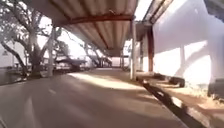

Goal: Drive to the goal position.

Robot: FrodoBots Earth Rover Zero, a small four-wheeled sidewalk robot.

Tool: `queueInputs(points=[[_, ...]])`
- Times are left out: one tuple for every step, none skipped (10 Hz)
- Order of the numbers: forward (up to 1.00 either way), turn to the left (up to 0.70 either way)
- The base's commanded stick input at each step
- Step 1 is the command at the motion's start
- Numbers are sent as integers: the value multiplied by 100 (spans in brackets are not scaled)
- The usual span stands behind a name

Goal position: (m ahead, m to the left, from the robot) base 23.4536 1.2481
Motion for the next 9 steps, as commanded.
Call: queueInputs(points=[[85, 6], [85, 24], [85, 30], [85, 24], [85, 0], [85, 0], [85, 0], [85, 0], [85, 0]])
